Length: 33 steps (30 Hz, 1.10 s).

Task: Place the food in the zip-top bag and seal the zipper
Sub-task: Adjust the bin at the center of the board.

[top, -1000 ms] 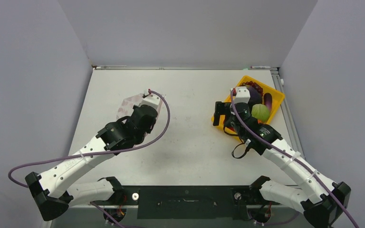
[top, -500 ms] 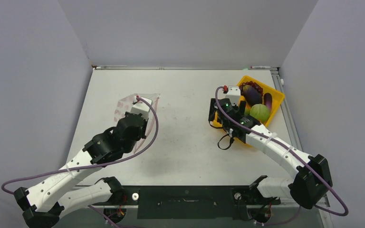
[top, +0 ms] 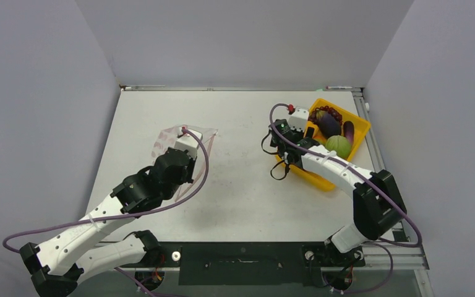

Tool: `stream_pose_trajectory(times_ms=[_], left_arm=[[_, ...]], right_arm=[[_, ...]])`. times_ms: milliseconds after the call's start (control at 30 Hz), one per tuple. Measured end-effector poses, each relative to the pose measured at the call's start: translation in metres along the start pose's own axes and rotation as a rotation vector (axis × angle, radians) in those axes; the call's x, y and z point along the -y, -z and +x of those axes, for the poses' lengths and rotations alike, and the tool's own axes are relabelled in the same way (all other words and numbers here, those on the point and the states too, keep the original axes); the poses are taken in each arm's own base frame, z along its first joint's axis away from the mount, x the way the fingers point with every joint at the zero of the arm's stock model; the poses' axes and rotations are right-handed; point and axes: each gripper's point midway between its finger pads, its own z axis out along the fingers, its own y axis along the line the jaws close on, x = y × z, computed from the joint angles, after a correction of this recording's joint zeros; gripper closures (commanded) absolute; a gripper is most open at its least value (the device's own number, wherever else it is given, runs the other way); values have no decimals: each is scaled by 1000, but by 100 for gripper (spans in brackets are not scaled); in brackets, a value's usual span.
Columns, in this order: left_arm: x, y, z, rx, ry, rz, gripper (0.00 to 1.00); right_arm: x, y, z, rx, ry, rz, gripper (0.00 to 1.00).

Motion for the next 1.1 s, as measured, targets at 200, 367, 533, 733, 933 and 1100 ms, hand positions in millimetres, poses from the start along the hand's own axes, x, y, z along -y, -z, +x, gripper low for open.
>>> stream_pose_trajectory(times_ms=[200,367,533,733,933,1100], left_arm=[[1,0,0,-1,1,8,100],[1,2,-1,6,5,11,100],[1,2,-1,6,5,17,100],[3,2,0,5,5,25,100],[4,2,0,3,4,33,100],[5,2,0,1,3,36,100]], right_arm=[[-6,-28,4,-11,-52,82,32],[-6,-41,7,-20,-90,114,34],[-3,-52,5,-25,-124,138,35],[-2,-70,-1,-31,-155,163,37],[-3,-86,9,-63,-164,176,40],[-5,-92,13,-78,-167,176,47]])
